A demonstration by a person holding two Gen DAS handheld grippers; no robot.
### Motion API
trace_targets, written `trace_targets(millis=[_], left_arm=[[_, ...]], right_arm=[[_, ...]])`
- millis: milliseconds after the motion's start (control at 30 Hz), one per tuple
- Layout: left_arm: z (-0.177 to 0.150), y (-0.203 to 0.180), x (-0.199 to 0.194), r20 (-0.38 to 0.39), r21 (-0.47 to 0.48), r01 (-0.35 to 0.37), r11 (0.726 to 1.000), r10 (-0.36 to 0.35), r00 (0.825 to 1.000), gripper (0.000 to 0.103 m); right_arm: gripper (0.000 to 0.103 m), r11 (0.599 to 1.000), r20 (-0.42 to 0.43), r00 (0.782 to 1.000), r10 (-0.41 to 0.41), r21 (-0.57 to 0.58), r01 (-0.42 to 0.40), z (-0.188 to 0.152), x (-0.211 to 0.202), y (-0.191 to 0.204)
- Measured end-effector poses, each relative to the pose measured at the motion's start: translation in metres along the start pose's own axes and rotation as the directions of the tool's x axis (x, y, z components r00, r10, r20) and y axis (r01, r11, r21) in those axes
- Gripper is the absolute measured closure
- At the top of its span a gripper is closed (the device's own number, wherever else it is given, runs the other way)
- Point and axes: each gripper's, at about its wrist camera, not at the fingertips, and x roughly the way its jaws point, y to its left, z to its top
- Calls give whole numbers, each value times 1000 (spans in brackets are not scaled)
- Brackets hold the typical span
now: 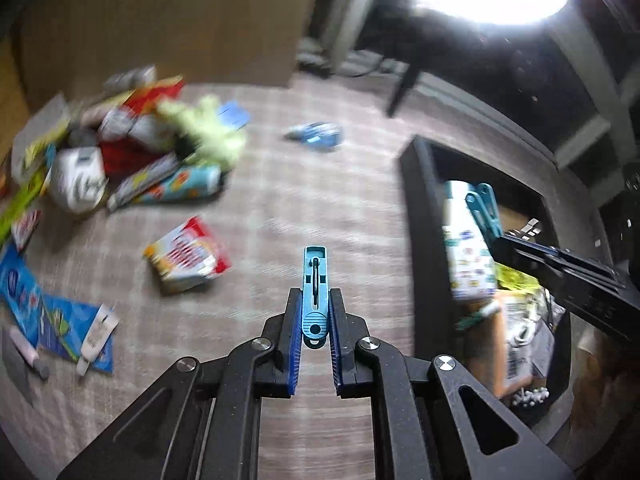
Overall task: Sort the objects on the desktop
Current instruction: 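Carry both blue clothespins over the tray and release them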
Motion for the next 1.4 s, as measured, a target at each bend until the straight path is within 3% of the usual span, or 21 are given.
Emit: trace_targets(millis=[233,467,633,667,700,767,833,1000,1133,1400], left_arm=[[10,-80,-2,13,172,49,984,-52,999,92],[7,-156,10,-31,323,115,939,-111,993,92],[2,-188,17,-58,377,140,915,-127,990,92],[2,-192,18,-61,386,143,912,-129,990,85],[0,-197,16,-62,389,139,911,-125,990,68],[0,-200,15,-51,391,142,909,-133,990,56],[0,-201,14,-45,395,137,908,-129,991,56],[3,-191,15,-44,378,130,917,-122,992,56],[6,-176,14,-38,352,118,929,-112,993,56],[8,-139,-7,45,311,20,950,-36,998,56]], right_arm=[[89,994,45,996,-82,76,79,-9,-36,-57],[89,974,56,986,-157,172,145,-25,-59,-114],[89,960,46,982,-182,225,167,-36,-66,-142],[89,959,48,982,-183,229,168,-37,-67,-145],[89,958,49,981,-185,233,169,-38,-68,-147],[85,954,42,981,-189,245,173,-40,-69,-151],[77,953,45,981,-188,251,171,-41,-70,-153],[76,957,52,983,-177,244,159,-40,-69,-146],[65,965,62,985,-163,218,146,-35,-67,-134],[58,982,81,989,-127,153,113,-25,-62,-100]])
